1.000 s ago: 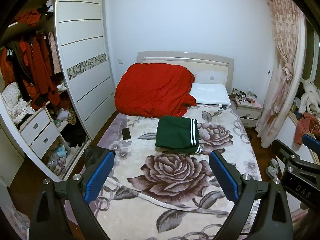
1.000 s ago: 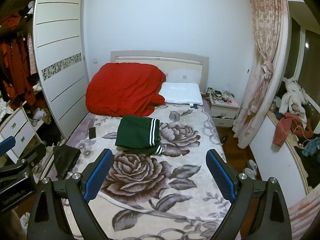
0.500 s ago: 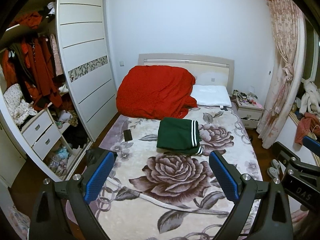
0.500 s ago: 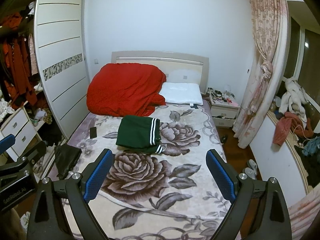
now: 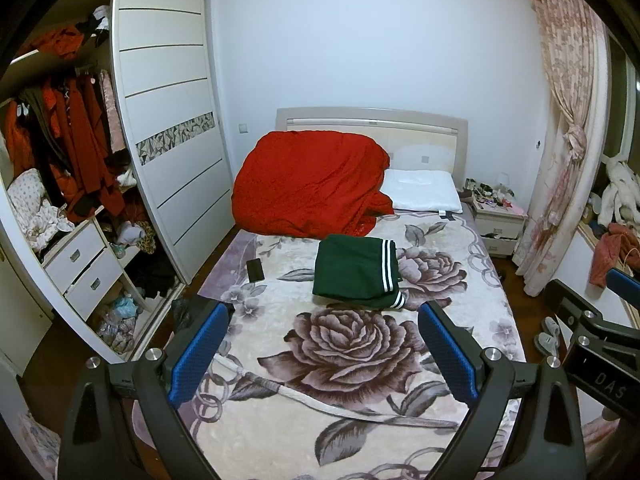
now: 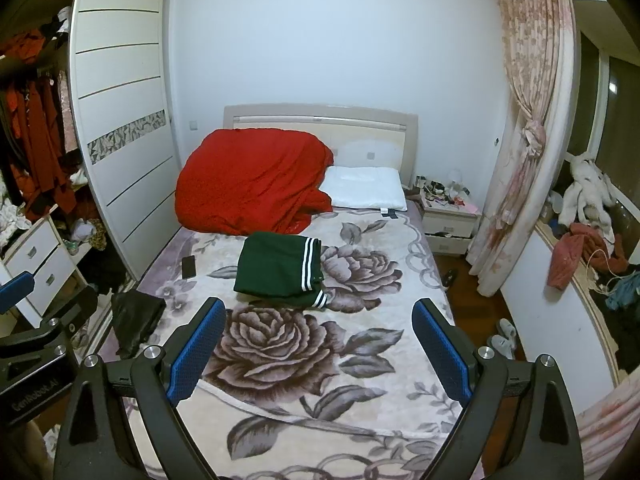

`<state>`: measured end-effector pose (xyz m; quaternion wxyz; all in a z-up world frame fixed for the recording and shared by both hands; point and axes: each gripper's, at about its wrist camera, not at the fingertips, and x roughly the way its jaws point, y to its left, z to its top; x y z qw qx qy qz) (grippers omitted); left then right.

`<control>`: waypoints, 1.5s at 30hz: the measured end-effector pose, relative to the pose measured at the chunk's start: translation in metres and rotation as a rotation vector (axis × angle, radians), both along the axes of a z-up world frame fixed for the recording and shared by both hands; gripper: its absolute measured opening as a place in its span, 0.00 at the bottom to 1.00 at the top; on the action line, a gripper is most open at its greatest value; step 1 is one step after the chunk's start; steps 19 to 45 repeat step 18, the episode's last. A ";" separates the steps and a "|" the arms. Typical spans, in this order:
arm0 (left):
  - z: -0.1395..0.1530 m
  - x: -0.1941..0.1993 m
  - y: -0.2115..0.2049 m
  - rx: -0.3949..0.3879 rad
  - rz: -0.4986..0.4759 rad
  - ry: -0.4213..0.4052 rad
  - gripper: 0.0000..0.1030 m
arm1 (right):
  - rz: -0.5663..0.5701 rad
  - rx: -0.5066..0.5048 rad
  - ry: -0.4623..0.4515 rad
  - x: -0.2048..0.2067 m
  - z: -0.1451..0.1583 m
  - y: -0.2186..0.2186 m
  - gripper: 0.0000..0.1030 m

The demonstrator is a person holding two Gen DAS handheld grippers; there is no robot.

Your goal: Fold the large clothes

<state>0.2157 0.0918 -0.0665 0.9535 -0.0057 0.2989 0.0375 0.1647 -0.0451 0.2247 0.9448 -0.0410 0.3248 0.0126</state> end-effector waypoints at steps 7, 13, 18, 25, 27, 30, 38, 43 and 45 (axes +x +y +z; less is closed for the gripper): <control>0.000 -0.001 -0.001 0.000 -0.001 0.000 0.94 | -0.002 0.000 0.004 -0.004 0.004 0.003 0.93; 0.000 -0.001 0.000 -0.001 0.000 0.000 0.94 | -0.002 0.001 0.004 -0.008 0.002 0.002 0.93; 0.004 -0.004 0.002 -0.007 -0.001 0.002 0.94 | 0.004 0.003 0.009 0.002 0.008 0.004 0.93; 0.004 -0.004 0.002 -0.007 -0.001 0.002 0.94 | 0.004 0.003 0.009 0.002 0.008 0.004 0.93; 0.004 -0.004 0.002 -0.007 -0.001 0.002 0.94 | 0.004 0.003 0.009 0.002 0.008 0.004 0.93; 0.004 -0.004 0.002 -0.007 -0.001 0.002 0.94 | 0.004 0.003 0.009 0.002 0.008 0.004 0.93; 0.004 -0.004 0.002 -0.007 -0.001 0.002 0.94 | 0.004 0.003 0.009 0.002 0.008 0.004 0.93; 0.004 -0.004 0.002 -0.007 -0.001 0.002 0.94 | 0.004 0.003 0.009 0.002 0.008 0.004 0.93; 0.004 -0.004 0.002 -0.007 -0.001 0.002 0.94 | 0.004 0.003 0.009 0.002 0.008 0.004 0.93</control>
